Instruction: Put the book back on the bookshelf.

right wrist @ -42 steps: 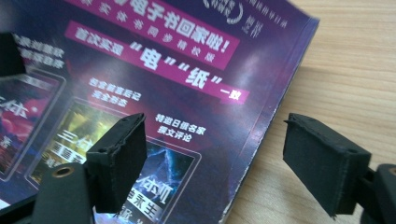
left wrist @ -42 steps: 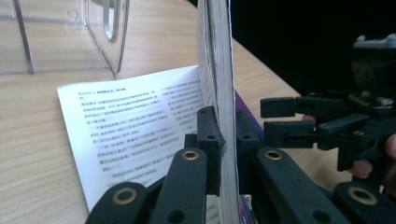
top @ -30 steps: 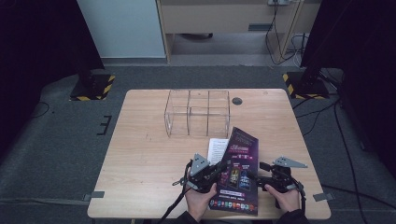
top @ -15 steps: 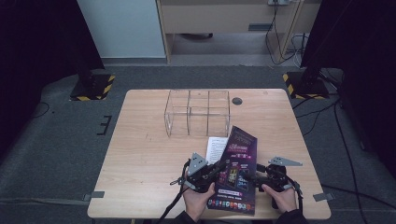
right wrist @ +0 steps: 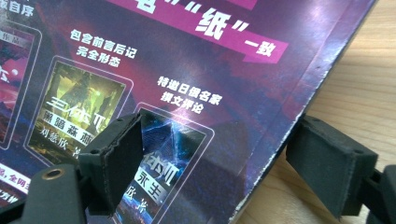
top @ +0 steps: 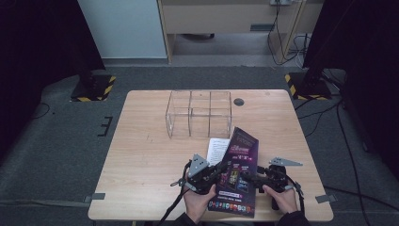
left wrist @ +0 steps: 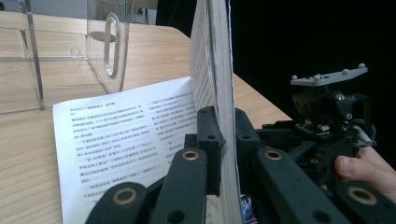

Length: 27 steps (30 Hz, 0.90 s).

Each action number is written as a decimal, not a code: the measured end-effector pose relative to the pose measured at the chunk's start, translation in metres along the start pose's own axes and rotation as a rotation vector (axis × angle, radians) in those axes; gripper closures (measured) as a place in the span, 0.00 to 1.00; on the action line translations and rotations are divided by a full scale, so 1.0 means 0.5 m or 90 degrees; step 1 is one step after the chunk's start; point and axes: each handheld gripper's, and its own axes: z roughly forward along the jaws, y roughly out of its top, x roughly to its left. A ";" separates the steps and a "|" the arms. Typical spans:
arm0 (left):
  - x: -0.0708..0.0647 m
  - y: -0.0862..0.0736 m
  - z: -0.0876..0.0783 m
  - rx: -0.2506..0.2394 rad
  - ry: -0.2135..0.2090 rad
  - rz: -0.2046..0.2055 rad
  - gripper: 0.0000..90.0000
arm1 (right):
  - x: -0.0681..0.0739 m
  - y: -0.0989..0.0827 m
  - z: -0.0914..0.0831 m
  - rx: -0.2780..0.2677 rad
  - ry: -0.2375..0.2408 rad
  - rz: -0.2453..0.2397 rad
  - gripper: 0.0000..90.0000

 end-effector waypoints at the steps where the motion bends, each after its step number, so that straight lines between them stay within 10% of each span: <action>1: -0.001 0.000 -0.001 -0.001 -0.001 0.001 0.94 | 0.001 0.000 0.002 0.004 0.010 0.007 0.20; 13: -0.001 -0.003 0.001 -0.005 -0.005 0.001 0.94 | 0.003 -0.004 0.009 0.030 0.038 0.022 0.28; 27: 0.019 -0.007 -0.011 -0.016 0.003 -0.013 0.94 | 0.009 0.012 -0.024 0.002 0.060 0.106 0.83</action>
